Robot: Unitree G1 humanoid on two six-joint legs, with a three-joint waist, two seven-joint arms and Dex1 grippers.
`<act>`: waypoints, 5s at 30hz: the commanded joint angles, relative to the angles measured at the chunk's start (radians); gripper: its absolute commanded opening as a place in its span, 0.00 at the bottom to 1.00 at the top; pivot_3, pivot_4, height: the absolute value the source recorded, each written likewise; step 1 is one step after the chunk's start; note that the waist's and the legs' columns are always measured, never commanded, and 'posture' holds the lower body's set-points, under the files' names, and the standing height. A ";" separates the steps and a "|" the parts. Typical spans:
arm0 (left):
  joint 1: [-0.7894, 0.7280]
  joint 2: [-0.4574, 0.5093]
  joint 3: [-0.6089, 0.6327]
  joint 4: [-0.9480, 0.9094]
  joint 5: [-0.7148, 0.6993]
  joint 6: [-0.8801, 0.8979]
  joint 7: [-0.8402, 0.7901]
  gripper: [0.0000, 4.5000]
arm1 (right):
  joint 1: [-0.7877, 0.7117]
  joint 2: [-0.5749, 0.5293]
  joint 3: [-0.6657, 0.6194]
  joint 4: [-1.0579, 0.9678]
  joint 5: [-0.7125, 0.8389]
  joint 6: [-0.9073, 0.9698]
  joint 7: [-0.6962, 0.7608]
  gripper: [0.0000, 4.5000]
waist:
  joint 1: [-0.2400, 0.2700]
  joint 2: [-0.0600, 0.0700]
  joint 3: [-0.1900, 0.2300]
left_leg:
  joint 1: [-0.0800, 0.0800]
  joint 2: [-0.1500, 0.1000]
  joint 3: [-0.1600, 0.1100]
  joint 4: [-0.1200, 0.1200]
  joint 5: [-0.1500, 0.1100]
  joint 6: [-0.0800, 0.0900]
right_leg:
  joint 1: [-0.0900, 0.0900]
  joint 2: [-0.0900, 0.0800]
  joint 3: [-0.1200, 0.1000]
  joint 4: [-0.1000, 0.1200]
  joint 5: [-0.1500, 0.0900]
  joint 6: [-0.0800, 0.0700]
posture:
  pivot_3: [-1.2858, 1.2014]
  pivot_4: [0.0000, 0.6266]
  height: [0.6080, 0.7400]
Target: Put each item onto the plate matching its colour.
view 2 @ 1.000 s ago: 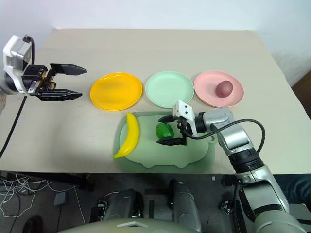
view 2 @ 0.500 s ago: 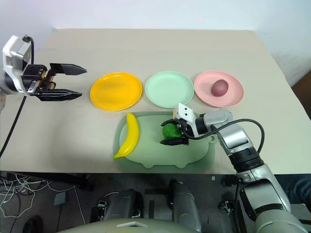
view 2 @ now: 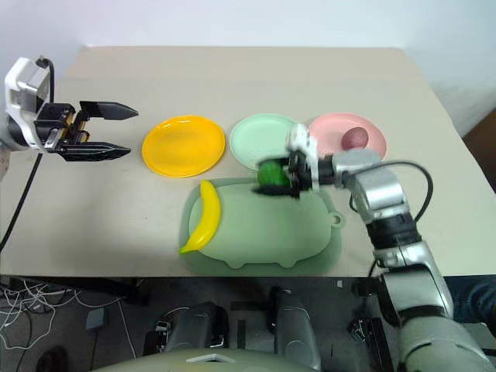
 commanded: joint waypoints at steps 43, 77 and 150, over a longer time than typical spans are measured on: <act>0.023 -0.051 0.068 -0.063 0.048 0.072 -0.003 1.00 | 0.004 -0.315 -0.079 0.288 -0.088 -0.339 0.413 0.99 | -0.002 0.000 0.000 | 0.000 0.000 0.001 -0.001 0.000 0.001 | 0.000 0.000 0.000 -0.001 0.000 0.000 | 0.52 0.24 1.00; 0.294 -0.201 0.175 -0.547 0.252 0.390 0.294 1.00 | -0.009 -0.258 -0.077 0.287 -0.082 -0.251 0.359 0.99 | 0.003 0.000 0.000 | 0.001 0.000 0.000 -0.001 0.000 0.000 | 0.000 -0.001 0.001 0.000 0.000 0.000 | 0.52 0.24 1.00; -0.114 -0.420 -0.367 0.167 0.650 -0.909 -0.003 1.00 | -0.015 -0.248 -0.091 0.219 -0.056 -0.174 0.312 0.99 | 0.005 0.000 0.000 | 0.000 0.000 0.001 0.000 -0.001 0.001 | 0.000 -0.001 0.001 0.000 0.000 0.000 | 0.52 0.24 1.00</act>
